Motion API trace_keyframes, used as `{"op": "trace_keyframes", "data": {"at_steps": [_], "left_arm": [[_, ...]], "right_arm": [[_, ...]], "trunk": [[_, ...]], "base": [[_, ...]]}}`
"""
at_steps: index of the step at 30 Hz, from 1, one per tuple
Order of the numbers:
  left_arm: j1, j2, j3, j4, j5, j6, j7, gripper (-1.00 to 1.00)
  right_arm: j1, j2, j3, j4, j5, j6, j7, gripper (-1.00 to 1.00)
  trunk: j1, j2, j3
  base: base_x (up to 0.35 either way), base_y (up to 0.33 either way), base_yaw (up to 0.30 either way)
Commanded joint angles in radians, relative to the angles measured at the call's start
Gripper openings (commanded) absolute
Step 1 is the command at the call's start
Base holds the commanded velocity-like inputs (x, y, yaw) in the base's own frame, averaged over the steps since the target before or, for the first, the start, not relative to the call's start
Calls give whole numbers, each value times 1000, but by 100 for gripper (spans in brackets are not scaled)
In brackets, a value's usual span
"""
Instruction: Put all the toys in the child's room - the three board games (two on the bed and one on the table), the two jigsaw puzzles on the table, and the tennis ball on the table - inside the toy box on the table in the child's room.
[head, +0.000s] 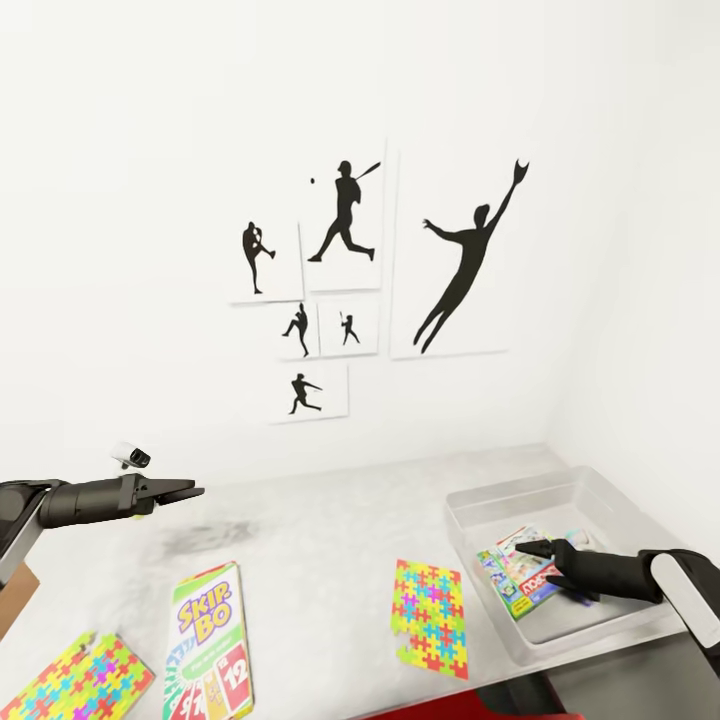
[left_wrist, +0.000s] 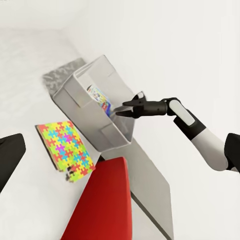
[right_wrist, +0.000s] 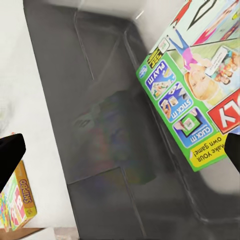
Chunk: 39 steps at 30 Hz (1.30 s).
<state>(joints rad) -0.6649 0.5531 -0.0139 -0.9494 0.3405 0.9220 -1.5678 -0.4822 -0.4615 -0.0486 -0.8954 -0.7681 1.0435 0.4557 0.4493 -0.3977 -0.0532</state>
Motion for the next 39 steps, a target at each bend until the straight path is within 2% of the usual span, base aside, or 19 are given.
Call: {"op": "trace_keyframes", "data": {"at_steps": [1,15,28,39], "left_arm": [[-1,1,-1,0,2,11,-3,100],[-1,1,-1,0,2,11,-3,100],[-1,-1,-1,0,2,11,-3,100],[-1,-2,-1,0,2,11,-3,100]], "right_arm": [[-1,-1,-2,-1,11,4,13,100],[3,-40,-10,-9,11,4,79,100],[3,-49,-91,-10,15,4,101,100],[-3,-58,-127,-11,18,4,101,100]], "trunk": [[1,-2,-1],[1,-2,10],[1,-2,13],[1,-2,14]], "base": [[0,0,-62],[0,0,-30],[0,0,-2],[0,0,0]]}}
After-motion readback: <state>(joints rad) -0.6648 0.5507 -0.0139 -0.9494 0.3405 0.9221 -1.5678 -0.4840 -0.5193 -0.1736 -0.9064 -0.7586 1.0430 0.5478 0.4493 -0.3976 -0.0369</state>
